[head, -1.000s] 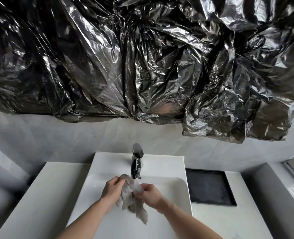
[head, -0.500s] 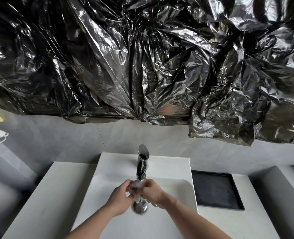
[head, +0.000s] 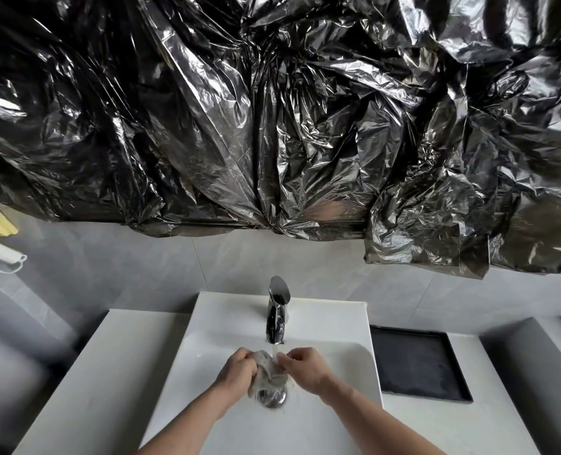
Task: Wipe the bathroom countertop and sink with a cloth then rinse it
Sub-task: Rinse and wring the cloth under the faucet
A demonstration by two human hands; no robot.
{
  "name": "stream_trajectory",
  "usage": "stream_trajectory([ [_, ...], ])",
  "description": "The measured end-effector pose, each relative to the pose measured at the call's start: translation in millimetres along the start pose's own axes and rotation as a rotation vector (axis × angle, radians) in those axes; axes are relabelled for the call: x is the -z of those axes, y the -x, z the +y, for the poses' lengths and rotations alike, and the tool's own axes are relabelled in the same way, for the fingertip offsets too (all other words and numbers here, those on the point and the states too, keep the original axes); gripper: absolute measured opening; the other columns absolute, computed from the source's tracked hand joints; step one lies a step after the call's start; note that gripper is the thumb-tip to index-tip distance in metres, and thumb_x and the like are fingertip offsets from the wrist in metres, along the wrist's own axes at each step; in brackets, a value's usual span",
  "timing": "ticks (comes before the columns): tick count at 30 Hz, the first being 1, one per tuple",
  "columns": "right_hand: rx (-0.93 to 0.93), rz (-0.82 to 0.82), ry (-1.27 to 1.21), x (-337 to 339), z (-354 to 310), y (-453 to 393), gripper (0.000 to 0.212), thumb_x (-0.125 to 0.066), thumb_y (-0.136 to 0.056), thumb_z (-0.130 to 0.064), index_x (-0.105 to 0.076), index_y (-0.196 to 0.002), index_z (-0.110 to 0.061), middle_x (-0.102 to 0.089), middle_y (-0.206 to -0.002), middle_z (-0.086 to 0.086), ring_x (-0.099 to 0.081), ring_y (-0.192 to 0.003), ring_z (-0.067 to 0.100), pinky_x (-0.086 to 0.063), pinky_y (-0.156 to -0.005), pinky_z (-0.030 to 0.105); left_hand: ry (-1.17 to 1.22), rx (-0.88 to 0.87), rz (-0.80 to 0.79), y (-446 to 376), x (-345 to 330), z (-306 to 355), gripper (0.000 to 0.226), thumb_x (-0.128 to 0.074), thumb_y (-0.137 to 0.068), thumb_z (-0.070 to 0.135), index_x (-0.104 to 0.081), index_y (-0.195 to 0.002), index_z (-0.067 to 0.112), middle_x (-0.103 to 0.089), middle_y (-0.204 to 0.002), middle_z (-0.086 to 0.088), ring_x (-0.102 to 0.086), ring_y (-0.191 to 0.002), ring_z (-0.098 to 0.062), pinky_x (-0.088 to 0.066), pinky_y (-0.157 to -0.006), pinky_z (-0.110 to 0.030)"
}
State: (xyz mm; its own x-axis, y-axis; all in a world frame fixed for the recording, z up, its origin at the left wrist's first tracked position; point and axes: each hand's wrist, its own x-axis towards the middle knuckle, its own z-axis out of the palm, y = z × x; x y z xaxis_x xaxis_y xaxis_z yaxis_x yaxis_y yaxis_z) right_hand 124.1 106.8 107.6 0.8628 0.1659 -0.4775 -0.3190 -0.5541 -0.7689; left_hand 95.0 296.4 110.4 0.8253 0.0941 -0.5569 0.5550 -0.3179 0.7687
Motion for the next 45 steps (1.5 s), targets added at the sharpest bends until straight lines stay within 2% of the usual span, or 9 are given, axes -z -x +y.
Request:
stream_trajectory([
  [5, -0.004, -0.074, -0.336, -4, -23, 4, 0.026, -0.055, -0.100, -0.018, -0.065, -0.076, -0.017, -0.066, -0.068, 0.001, -0.047, -0.041, 0.004, -0.029, -0.040, 0.017, -0.146, -0.028, -0.182, 18, -8, -2, 0.057, -0.059, -0.072, 0.027, -0.040, -0.125, 0.032, -0.074, -0.084, 0.002, -0.064, -0.065, -0.020, -0.050, -0.062, -0.026],
  [11, -0.024, 0.006, -0.462, -1, -22, 4, 0.008, -0.051, -0.100, -0.010, -0.058, -0.096, -0.009, -0.065, -0.066, -0.005, -0.045, -0.040, 0.003, -0.032, -0.040, 0.017, -0.234, -0.098, 0.001, 0, -14, -10, 0.027, -0.055, -0.080, 0.045, -0.057, -0.079, 0.018, -0.065, -0.068, -0.004, -0.057, -0.062, -0.020, -0.053, -0.071, -0.041],
  [17, -0.093, 0.004, -0.383, -5, 19, 1, 0.042, -0.066, -0.098, -0.021, -0.050, -0.136, -0.014, -0.068, -0.114, -0.009, -0.057, -0.066, 0.004, -0.046, -0.059, 0.019, -0.032, -0.050, 0.073, 4, -22, 7, 0.040, -0.056, -0.098, 0.048, -0.057, -0.071, 0.018, -0.056, -0.066, 0.004, -0.052, -0.067, -0.017, -0.040, -0.066, -0.029],
  [20, -0.091, -0.004, -0.318, -11, 27, 4, 0.051, -0.064, -0.098, -0.035, -0.049, -0.145, -0.021, -0.068, -0.120, -0.005, -0.064, -0.083, 0.004, -0.047, -0.071, 0.021, 0.111, -0.042, -0.012, -2, -30, 5, 0.027, -0.061, -0.096, 0.033, -0.071, -0.085, 0.011, -0.076, -0.082, -0.008, -0.073, -0.085, -0.032, -0.060, -0.080, -0.039],
  [23, -0.147, -0.080, -0.367, -14, 22, 13, 0.038, -0.051, -0.101, -0.055, -0.058, -0.132, -0.032, -0.073, -0.114, -0.008, -0.068, -0.097, 0.009, -0.051, -0.081, 0.029, 0.185, -0.051, -0.037, 1, -37, 9, 0.019, -0.056, -0.101, 0.026, -0.068, -0.100, 0.011, -0.075, -0.096, -0.021, -0.074, -0.092, -0.040, -0.062, -0.081, -0.054],
  [28, -0.157, -0.279, -0.562, -20, 25, 14, 0.053, -0.039, -0.101, -0.067, -0.067, -0.102, -0.022, -0.065, -0.076, -0.006, -0.063, -0.074, 0.014, -0.055, -0.093, 0.040, 0.128, -0.078, -0.086, 8, -41, 19, 0.007, -0.058, -0.098, 0.028, -0.063, -0.103, 0.025, -0.078, -0.088, -0.008, -0.074, -0.074, -0.027, -0.057, -0.067, -0.035],
  [34, -0.016, -0.117, -0.353, -27, 13, 6, 0.025, -0.057, -0.092, -0.038, -0.063, -0.082, -0.016, -0.063, -0.066, 0.000, -0.058, -0.059, 0.014, -0.047, -0.061, 0.026, -0.290, -0.163, 0.019, 2, -23, 10, 0.013, -0.050, -0.077, 0.014, -0.060, -0.072, 0.021, -0.058, -0.087, 0.001, -0.059, -0.077, -0.017, -0.048, -0.069, -0.030],
  [41, 0.176, -0.187, -0.312, -19, -14, 14, 0.047, -0.046, -0.104, -0.016, -0.058, -0.060, -0.003, -0.053, -0.058, 0.015, -0.053, -0.045, 0.006, -0.042, -0.055, 0.013, -0.371, -0.233, 0.098, 1, -3, -12, 0.056, -0.069, -0.076, 0.035, -0.039, -0.122, 0.044, -0.044, -0.123, 0.024, -0.058, -0.109, -0.006, -0.044, -0.088, -0.023],
  [45, 0.244, -0.217, -0.341, -16, -15, 6, 0.029, -0.065, -0.098, -0.027, -0.072, -0.073, -0.015, -0.066, -0.077, 0.032, -0.049, -0.053, 0.028, -0.039, -0.052, 0.030, -0.327, -0.225, 0.005, -5, -4, -12, 0.019, -0.063, -0.078, 0.016, -0.061, -0.088, 0.032, -0.069, -0.081, 0.012, -0.058, -0.073, -0.006, -0.050, -0.071, -0.026],
])
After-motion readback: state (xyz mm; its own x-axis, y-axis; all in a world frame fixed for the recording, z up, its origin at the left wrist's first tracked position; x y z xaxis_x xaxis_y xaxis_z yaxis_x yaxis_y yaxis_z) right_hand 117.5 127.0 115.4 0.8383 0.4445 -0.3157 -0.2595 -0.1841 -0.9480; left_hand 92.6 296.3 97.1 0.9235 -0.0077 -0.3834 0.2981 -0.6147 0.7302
